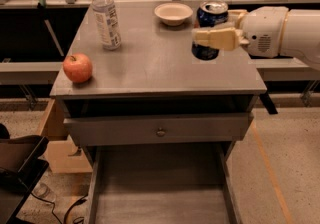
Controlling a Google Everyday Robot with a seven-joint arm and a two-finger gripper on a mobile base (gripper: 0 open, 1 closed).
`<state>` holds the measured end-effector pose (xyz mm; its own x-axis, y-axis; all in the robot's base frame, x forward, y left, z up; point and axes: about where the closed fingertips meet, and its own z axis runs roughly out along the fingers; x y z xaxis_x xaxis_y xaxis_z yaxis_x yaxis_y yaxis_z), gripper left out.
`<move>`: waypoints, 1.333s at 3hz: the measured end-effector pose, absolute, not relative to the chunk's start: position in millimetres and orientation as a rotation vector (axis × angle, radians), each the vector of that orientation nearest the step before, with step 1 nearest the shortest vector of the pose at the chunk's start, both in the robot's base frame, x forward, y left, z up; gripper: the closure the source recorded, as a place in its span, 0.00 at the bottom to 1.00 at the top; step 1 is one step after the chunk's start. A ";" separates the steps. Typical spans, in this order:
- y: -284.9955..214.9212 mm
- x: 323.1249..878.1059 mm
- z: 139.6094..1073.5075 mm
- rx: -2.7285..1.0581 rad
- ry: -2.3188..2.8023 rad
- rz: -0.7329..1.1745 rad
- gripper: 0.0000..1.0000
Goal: Pick pepsi can from middle drawer and place on counter
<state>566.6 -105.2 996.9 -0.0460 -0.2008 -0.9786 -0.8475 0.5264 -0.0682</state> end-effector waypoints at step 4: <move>-210.9 642.8 940.0 -0.701 1.717 0.561 1.00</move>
Offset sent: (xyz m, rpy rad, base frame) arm 0.0703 -0.1093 -0.0271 -0.0345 0.0727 -0.2624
